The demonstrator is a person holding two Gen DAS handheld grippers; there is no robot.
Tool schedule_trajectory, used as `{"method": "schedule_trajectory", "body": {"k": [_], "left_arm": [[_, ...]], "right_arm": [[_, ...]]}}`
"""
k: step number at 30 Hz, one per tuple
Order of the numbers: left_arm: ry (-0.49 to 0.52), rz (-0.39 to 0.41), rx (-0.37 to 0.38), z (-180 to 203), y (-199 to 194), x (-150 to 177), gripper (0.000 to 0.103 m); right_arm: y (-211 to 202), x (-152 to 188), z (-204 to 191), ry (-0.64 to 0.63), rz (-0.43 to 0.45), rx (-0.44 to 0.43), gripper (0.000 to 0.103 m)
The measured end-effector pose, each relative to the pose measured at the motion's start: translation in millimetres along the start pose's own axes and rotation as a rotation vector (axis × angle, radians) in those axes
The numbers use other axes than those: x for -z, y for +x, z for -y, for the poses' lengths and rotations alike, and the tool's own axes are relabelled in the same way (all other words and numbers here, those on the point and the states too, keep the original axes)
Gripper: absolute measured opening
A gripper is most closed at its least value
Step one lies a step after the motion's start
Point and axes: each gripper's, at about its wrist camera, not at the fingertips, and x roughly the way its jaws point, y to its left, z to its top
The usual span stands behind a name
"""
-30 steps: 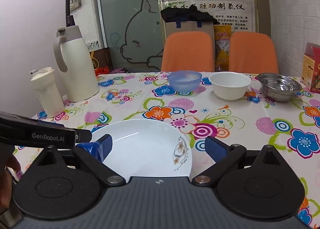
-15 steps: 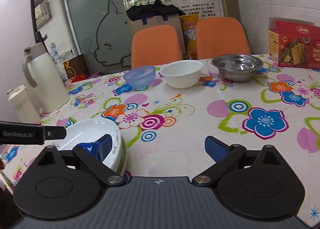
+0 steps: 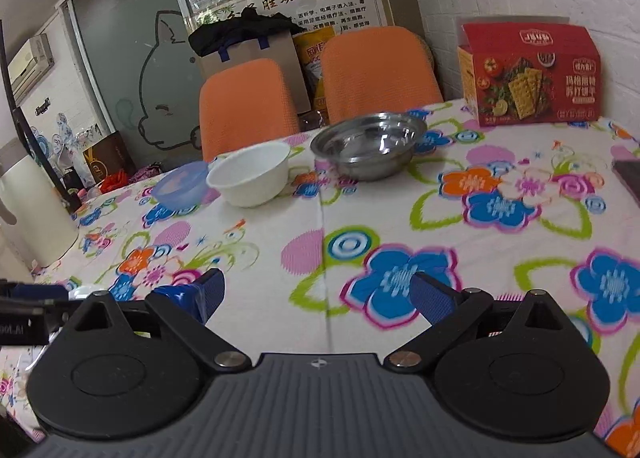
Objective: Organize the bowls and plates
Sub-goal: 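Move both tools to the steel bowl and grasp its rim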
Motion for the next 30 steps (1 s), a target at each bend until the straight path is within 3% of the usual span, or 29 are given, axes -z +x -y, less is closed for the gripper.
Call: {"method": "schedule_trajectory", "body": {"k": [4,9,15,26,30], "left_arm": [[0.019,-0.005,0.013,5,9,-9,0.068],[0.003,-0.007,-0.004,-7,16,-16,0.068],[-0.072,-0.02,-0.055,-41,27,-24,0.068],[-0.116,-0.021,-0.009,-50,27,-22,0.068],[-0.102,0.019,-0.018,-50,10,-20,0.068]], "right_arm": [[46,-68,28,-0.034,0.0,0.103,0.087],[138,-123,57,-0.06,-0.157,0.208,0.087],[208,-134,63,-0.13,-0.368,0.268,0.086],[227,-135,51,-0.209,-0.563,0.274,0.087],[225,-135,55,-0.165,-0.643,0.207,0.087]]}}
